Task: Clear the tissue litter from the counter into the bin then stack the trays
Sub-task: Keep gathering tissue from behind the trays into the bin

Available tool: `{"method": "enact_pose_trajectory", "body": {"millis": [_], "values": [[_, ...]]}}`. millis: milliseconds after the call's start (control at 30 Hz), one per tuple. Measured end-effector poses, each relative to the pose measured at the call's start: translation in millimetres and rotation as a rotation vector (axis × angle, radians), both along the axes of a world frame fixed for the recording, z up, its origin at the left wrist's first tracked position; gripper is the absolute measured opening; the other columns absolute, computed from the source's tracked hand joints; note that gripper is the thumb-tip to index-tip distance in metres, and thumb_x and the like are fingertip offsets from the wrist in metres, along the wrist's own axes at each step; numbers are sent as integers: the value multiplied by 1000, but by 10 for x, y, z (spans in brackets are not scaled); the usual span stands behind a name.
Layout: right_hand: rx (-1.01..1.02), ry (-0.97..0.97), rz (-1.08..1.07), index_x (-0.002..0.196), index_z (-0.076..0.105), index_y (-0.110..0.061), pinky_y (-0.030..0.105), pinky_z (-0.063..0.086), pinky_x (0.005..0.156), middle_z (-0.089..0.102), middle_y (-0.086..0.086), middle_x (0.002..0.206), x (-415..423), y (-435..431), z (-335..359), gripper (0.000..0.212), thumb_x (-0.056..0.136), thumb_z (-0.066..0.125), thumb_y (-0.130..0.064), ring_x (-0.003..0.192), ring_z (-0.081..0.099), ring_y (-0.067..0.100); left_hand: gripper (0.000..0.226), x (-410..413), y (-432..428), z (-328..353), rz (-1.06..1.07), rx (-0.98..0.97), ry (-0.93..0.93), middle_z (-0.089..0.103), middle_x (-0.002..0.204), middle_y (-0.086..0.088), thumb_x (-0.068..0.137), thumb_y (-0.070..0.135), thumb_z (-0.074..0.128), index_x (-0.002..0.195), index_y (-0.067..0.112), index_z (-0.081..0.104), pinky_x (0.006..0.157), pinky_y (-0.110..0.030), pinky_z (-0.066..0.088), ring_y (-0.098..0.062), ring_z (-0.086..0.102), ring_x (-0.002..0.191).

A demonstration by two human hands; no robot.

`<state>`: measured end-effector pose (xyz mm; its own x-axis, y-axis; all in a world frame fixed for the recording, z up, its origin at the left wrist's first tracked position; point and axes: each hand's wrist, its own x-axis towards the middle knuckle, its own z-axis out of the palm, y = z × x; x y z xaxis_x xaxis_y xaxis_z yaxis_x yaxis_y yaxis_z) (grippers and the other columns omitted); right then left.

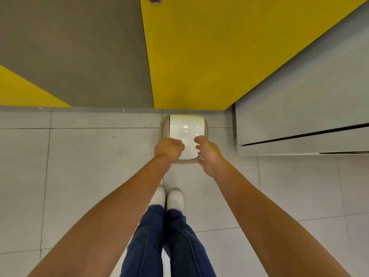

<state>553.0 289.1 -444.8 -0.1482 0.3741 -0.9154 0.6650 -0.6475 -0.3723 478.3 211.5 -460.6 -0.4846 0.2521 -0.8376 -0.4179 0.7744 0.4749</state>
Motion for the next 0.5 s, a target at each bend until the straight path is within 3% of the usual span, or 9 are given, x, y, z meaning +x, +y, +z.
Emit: {"method": "enact_pose_trajectory", "body": {"millis": [67,167,267,367,500], "values": [[61,6,61,136,44,-11,35,33,102,45,9,139,-26,-7,292,46,94,46,-31,122,42,25,11,-36,-46,340,-37,58,40,58,93,0,89,14,55,89,19,64,77,-24,43,-19,52,92],[180,11,174,132,48,-12,33,34,94,48,8,135,-73,-11,769,40,96,43,-29,122,44,26,29,-123,-114,854,-90,95,133,62,114,-2,86,15,58,115,16,64,92,-26,44,-21,58,107],[315,41,259,122,54,-11,28,33,82,55,8,115,-131,17,1263,32,96,43,-23,102,47,23,30,-240,-154,1369,-121,136,232,65,107,-3,87,17,59,117,15,63,94,-28,46,-21,59,104],[428,120,295,107,58,-13,27,34,71,51,2,90,-225,59,1720,21,96,42,-20,90,43,19,28,-350,-150,1852,-166,191,325,60,97,1,88,18,58,115,16,63,85,-24,45,-19,58,98],[587,179,334,116,58,-8,22,31,71,53,1,97,-377,120,2317,28,96,44,-23,89,47,16,27,-478,-113,2468,-216,248,450,60,104,1,86,21,59,113,20,64,78,-21,42,-16,58,95]]}}
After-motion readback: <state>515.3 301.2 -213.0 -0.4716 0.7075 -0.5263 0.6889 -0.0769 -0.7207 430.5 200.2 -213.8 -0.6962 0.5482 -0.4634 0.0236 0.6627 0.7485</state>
